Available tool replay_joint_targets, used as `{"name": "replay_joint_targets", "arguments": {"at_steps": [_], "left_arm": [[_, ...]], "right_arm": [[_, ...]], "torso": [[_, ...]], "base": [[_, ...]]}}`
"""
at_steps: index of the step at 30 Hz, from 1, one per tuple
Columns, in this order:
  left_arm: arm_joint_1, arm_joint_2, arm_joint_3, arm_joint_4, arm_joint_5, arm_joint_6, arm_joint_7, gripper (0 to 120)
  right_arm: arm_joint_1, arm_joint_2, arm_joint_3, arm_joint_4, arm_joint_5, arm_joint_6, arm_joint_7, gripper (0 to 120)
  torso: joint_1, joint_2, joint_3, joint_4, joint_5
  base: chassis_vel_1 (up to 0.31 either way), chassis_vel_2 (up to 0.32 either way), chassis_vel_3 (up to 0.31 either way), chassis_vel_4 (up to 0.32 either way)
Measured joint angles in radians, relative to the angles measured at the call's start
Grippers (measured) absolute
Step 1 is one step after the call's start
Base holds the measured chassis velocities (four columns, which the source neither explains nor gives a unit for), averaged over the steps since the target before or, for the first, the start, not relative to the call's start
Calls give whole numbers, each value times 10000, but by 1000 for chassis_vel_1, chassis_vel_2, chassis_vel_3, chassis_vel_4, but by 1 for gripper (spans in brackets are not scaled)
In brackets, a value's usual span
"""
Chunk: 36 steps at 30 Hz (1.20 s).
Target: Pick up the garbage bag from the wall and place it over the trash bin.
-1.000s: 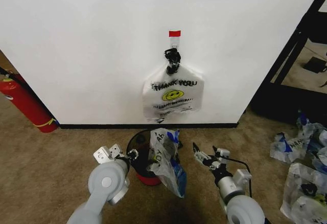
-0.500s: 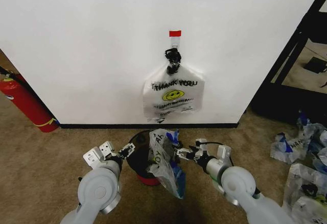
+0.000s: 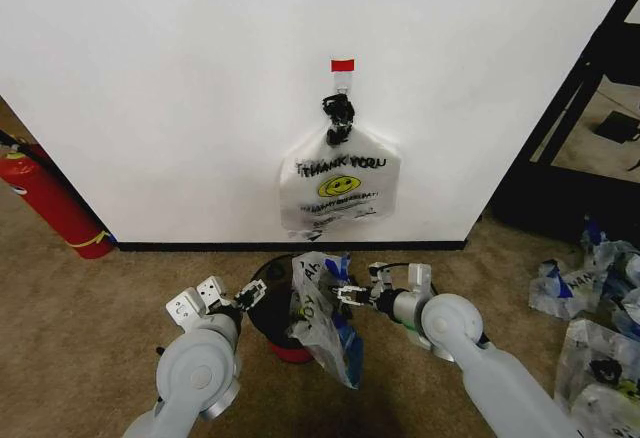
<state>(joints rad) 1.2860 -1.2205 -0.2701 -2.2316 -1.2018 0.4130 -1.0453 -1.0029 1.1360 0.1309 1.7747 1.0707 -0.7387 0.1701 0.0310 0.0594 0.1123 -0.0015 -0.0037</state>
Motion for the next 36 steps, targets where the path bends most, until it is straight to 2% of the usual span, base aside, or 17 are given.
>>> {"name": "replay_joint_targets", "arguments": {"at_steps": [7, 10, 14, 15, 16, 20, 21, 25, 29, 33, 36], "left_arm": [[45, 40, -12, -36, 1, -3, 6, 100], [82, 14, 19, -37, 2, -5, 9, 100], [110, -25, 34, -34, 6, -7, 15, 100], [124, -34, 33, -34, 8, -8, 15, 100], [124, -34, 33, -34, 8, -8, 15, 100], [160, -59, 17, -34, 63, -12, 22, 100], [173, -79, 12, -37, 108, -13, 32, 100], [214, -128, 0, -62, 199, -20, 49, 100], [318, -157, -50, -207, 318, -32, 94, 100], [406, -99, -81, -428, 633, -53, 300, 100], [636, 63, -38, -865, 1435, -67, 816, 100]], "right_arm": [[122, 351, -20, -472, -465, 9, -107, 91], [143, 547, -53, -594, -552, 26, -210, 75], [171, 635, -137, -652, -615, 39, -221, 62], [174, 642, -173, -656, -617, 45, -221, 54], [174, 642, -173, -656, -617, 45, -221, 54], [171, 625, -239, -636, -616, 55, -211, 39], [162, 601, -257, -596, -608, 58, -206, 32], [124, 558, -275, -517, -593, 64, -181, 23], [-71, 445, -277, -276, -572, 96, -93, 4], [-321, 352, -221, 169, -486, 321, 68, 0], [-699, 260, -111, 820, -385, 984, 252, 0]], "torso": [[0, 0, -1, -1, 0], [0, 0, -1, 0, -1], [0, 0, -1, 0, -1], [-1, 0, -1, 0, 0], [-1, 0, -1, 0, 0], [0, 0, -1, 0, 0], [-1, 0, -1, 0, 0], [-1, 0, -1, -1, 0], [-1, 0, -1, -1, 0], [0, 0, -1, -1, -1], [-1, 0, -1, -1, 0]], "base": [[0, 0, 0, 0], [0, 0, 0, 0], [0, 0, 0, 0], [0, 0, 0, 0], [0, 0, 0, 0], [0, 0, 0, 0], [0, 0, 0, 0], [0, 0, 0, 0], [0, 0, 0, 0], [0, 0, 0, 0], [0, 0, 0, 0]]}}
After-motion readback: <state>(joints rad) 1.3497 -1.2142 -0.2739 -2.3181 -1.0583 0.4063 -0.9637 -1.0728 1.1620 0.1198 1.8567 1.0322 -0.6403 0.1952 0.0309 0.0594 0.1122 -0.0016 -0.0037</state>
